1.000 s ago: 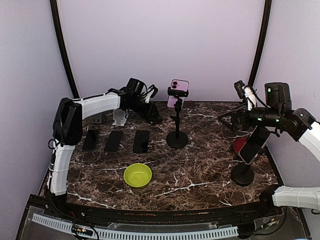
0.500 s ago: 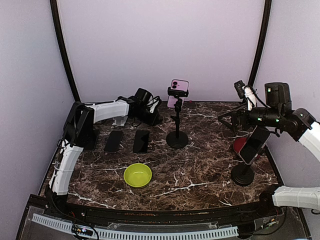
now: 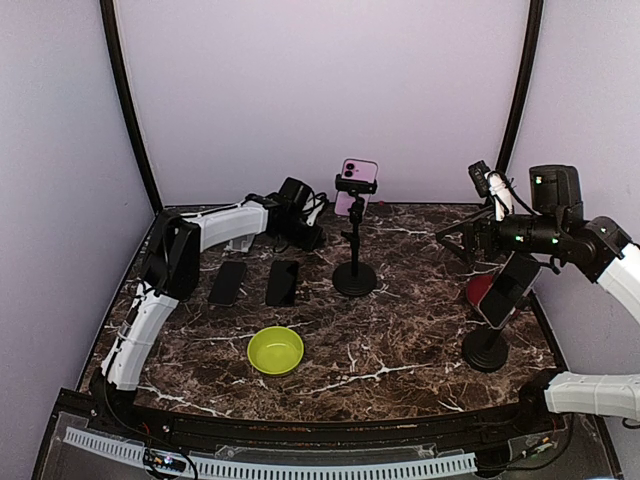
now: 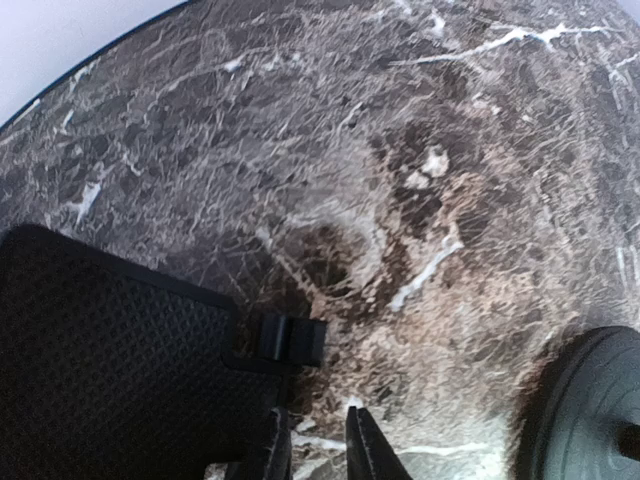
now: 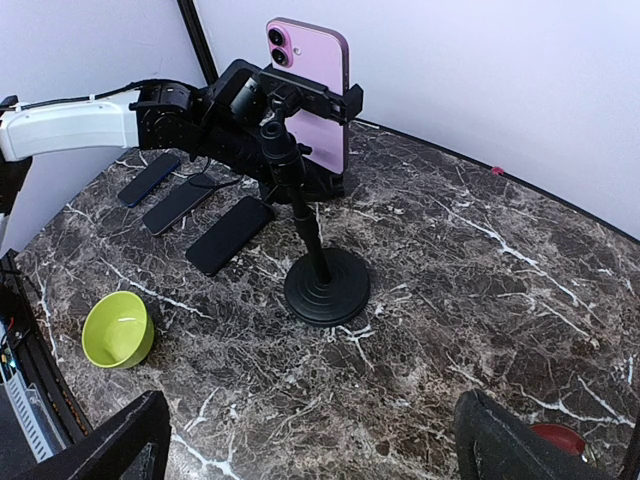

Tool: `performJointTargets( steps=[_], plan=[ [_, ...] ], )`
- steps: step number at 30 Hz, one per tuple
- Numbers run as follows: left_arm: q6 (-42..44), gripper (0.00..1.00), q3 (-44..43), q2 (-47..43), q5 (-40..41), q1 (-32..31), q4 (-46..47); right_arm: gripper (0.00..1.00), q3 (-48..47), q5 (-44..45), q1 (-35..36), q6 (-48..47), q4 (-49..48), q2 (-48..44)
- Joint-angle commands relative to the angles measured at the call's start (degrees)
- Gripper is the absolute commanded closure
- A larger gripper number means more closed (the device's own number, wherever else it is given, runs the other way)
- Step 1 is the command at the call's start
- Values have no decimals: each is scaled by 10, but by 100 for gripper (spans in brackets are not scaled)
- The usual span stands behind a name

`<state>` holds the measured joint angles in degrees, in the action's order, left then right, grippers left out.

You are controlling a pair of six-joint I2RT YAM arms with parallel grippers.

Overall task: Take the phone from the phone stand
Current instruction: Adjust the phone stand at the center of the board.

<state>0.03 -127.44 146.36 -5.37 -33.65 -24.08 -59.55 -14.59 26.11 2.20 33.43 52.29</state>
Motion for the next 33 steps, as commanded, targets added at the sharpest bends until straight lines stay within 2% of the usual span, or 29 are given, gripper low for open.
performJointTargets(
  steps=[1,14,25,33],
  plan=[
    [13,79,-24,5,22,-2,-35,1,8,-1,-4,4,-20,-5],
    [38,84,-19,-16,75,-2,-94,1,5,-4,-4,5,-22,-1],
    [58,85,32,-60,123,9,-96,1,4,-2,-4,4,-19,-5],
    [86,71,81,-95,128,9,-75,1,1,-5,-4,5,-18,-4]
  ],
)
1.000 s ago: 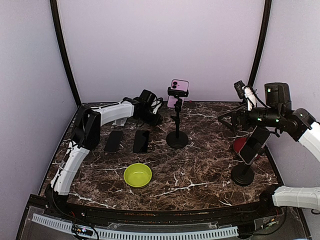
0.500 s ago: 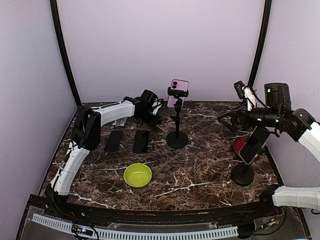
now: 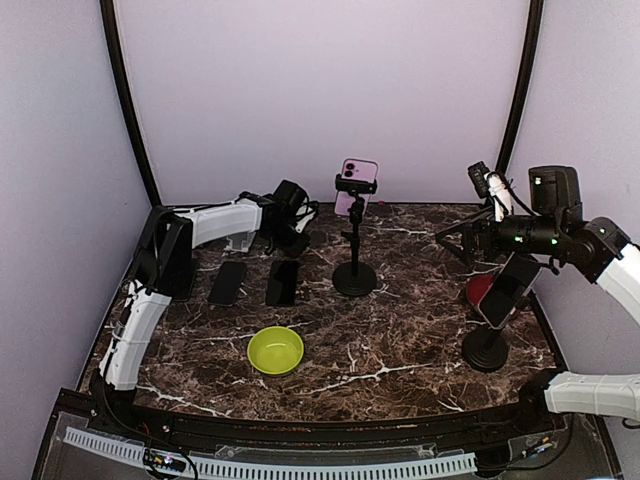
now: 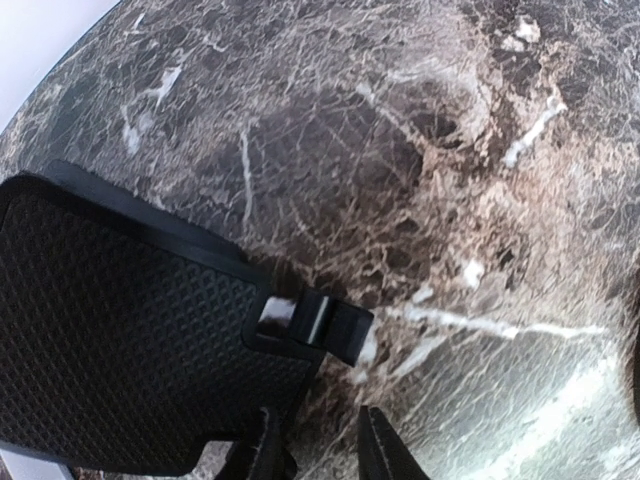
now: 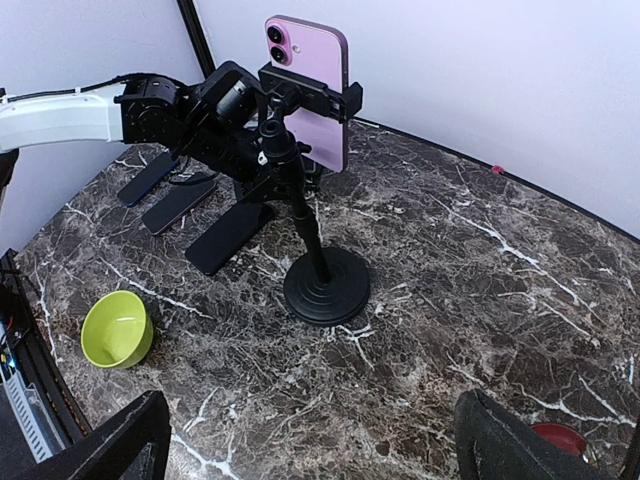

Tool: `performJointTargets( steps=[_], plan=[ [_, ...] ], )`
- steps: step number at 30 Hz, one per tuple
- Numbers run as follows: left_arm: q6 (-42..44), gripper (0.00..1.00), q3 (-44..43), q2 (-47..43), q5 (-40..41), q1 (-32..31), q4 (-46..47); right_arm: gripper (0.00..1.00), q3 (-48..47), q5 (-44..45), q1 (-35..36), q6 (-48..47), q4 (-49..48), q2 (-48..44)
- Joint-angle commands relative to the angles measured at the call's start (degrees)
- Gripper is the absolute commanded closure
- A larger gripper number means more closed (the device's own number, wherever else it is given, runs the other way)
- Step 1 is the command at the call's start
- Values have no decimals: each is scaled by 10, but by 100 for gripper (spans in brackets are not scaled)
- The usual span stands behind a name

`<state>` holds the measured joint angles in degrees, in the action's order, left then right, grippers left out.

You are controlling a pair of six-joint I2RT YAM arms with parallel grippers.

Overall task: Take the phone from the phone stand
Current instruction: Adjust the phone stand at the center of the board.

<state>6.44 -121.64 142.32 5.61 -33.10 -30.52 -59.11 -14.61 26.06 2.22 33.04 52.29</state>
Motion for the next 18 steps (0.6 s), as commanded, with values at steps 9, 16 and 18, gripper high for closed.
performJointTargets(
  steps=[9,16,18],
  plan=[
    [-5,59,60,-87,39,22,-3,1,-4,-4,-5,5,-14,-4],
    [-48,40,136,-153,-1,22,82,1,-3,-6,-5,5,-17,0],
    [-60,31,156,-172,-7,21,114,1,-4,-6,-5,4,-16,1]
  ],
)
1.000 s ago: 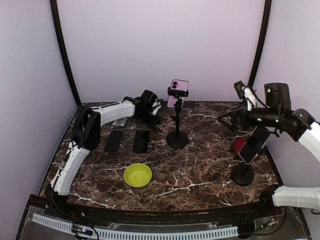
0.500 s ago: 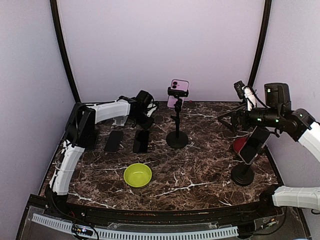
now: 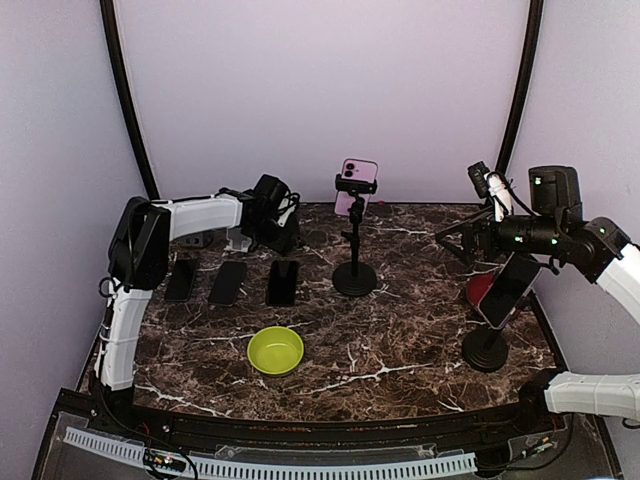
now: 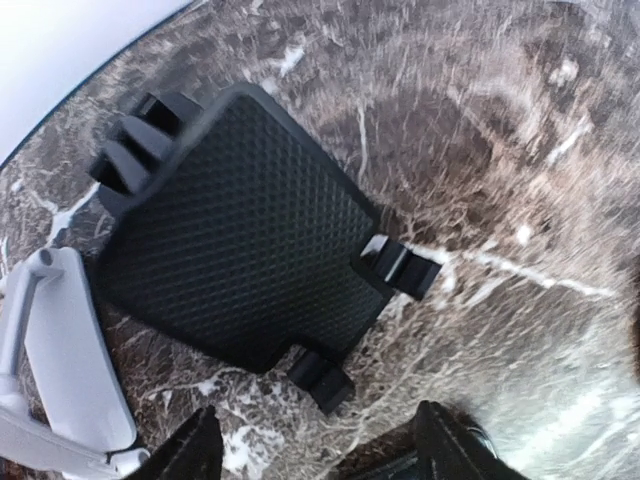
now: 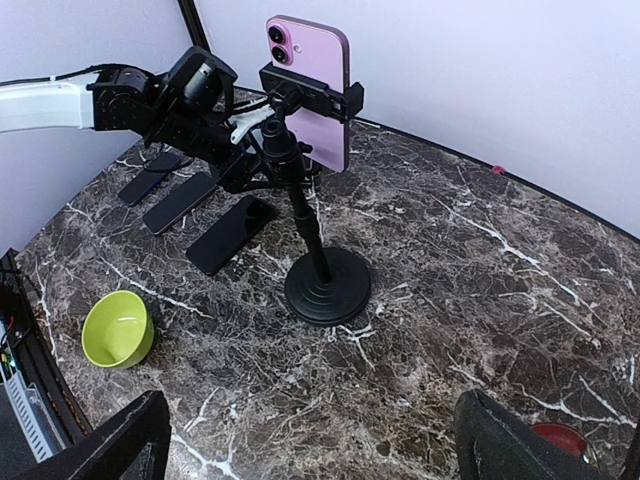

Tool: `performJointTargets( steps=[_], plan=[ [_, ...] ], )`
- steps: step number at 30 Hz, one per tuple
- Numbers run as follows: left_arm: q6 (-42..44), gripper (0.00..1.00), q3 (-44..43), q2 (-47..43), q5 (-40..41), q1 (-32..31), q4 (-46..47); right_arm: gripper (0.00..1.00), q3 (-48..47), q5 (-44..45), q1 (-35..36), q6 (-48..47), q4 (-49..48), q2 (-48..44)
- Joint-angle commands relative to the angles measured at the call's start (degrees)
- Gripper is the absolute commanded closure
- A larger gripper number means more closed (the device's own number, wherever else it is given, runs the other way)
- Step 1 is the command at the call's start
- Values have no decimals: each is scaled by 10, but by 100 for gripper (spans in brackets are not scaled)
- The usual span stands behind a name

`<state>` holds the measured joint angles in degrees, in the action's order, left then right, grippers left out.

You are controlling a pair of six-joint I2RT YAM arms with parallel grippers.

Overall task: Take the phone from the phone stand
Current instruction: Adjust the phone stand at the center of the board.

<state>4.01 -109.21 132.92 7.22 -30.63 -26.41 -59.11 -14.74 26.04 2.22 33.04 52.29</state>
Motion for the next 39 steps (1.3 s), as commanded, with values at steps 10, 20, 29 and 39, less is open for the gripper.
performJointTargets(
  steps=[10,20,29,39],
  plan=[
    [-203,1,47,-90,117,-10,123,1,-4,-8,-5,5,-20,6],
    [-300,1,-34,-21,236,-40,60,1,1,-10,-5,7,-24,8],
    [-336,1,-112,51,275,-43,25,1,5,-4,-5,6,-20,3],
    [-345,1,-202,137,296,-43,-10,1,9,-1,-5,5,-19,-2]
  ],
)
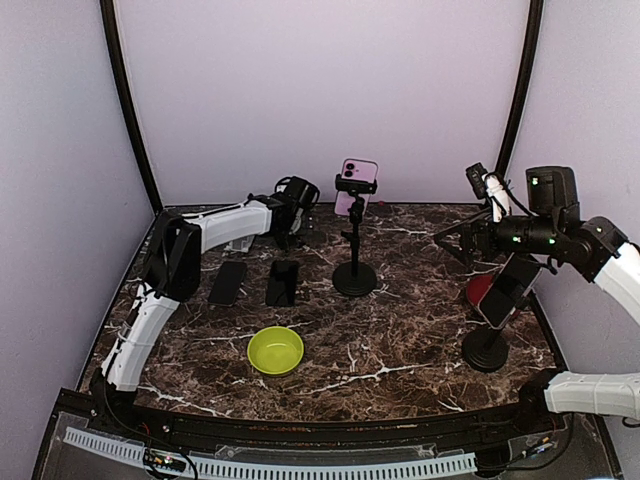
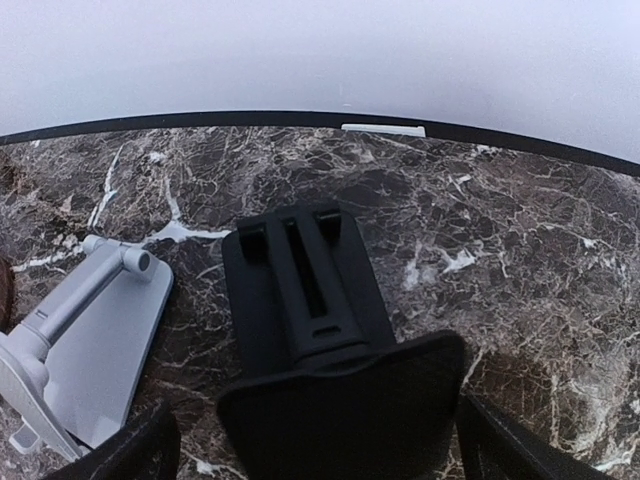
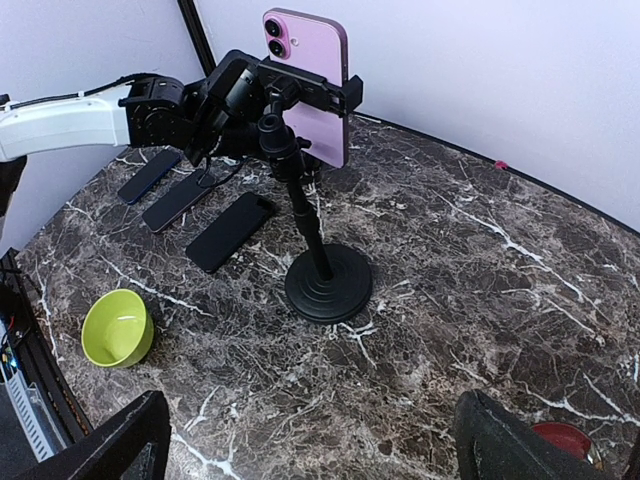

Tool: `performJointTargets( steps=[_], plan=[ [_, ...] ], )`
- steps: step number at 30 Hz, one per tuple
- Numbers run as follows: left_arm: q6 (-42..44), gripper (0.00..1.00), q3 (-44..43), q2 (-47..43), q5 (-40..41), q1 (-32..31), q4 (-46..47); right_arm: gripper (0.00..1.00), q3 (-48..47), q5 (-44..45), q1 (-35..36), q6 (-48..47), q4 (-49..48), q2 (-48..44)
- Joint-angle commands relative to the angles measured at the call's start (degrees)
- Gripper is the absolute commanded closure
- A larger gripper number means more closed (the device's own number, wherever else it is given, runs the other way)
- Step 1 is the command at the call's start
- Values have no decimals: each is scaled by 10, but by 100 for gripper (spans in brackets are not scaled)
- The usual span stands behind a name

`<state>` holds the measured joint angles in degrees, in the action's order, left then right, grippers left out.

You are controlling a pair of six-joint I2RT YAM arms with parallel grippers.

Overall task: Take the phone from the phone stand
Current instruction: Adjust the phone stand at the center of the board.

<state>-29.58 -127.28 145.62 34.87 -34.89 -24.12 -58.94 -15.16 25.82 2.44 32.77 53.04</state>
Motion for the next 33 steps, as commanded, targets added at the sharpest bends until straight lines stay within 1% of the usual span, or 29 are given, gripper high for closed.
performJointTargets(
  steps=[1,16,20,22,29,33],
  plan=[
    [-9,1,-22,14,18,0,-30,1,7,4,-3,3,-17,-9],
    [22,1,-34,26,15,0,-6,1,8,6,-3,2,-17,-7],
    [40,11,-34,23,9,0,5,1,8,7,-3,2,-17,-7],
    [49,15,-34,21,6,0,9,1,8,7,-3,2,-17,-7],
    [70,30,-28,10,-7,0,15,1,8,7,-3,2,-17,-10],
    [78,32,7,-12,-18,0,31,1,8,7,-3,1,-16,-9]
  ],
)
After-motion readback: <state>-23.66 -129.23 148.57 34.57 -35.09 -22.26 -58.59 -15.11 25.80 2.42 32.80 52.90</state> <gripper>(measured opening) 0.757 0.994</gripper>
